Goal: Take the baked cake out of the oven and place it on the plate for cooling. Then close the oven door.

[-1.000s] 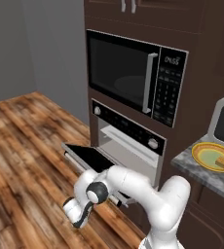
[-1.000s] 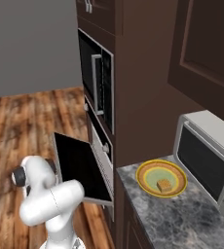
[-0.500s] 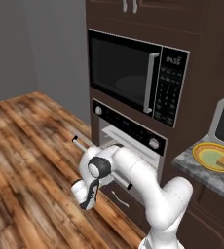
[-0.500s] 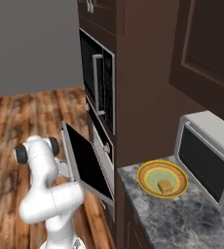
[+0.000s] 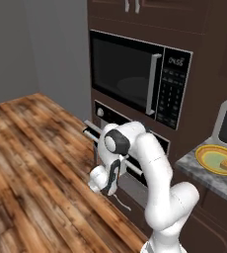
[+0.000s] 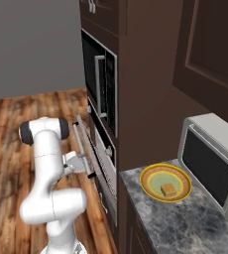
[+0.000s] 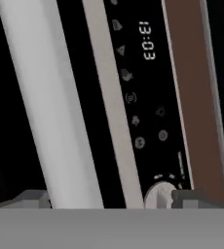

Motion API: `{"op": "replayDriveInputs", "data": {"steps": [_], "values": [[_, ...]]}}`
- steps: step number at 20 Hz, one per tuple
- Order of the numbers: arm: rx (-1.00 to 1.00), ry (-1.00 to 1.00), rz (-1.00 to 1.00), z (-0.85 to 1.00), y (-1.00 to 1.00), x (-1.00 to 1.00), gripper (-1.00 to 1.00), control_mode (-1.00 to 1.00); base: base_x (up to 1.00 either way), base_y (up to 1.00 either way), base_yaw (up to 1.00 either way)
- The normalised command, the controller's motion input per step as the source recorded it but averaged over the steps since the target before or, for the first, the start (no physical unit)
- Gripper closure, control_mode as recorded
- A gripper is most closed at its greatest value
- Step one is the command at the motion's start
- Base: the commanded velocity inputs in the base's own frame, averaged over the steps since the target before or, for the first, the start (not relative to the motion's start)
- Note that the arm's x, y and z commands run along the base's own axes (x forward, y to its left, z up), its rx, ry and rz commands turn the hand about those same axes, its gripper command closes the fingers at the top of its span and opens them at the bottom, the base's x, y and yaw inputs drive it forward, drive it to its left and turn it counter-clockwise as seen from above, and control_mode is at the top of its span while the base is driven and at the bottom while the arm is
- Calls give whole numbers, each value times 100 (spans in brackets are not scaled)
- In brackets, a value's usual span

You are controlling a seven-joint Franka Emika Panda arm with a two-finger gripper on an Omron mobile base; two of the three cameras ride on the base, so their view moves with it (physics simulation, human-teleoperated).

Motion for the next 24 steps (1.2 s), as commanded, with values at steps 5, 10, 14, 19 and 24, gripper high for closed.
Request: {"op": "replayDriveInputs", "data": {"steps": [5,10,14,19,24], "values": [[32,14,24,59,-100,8,-100,-100,0,0,0],[29,16,26,49,-100,7,-100,-100,0,0,0],[28,19,26,31,-100,9,-100,-100,0,0,0],[22,16,21,2,-70,3,-100,-100,0,0,0],[5,3,2,0,-11,0,-100,-100,0,0,0]]}}
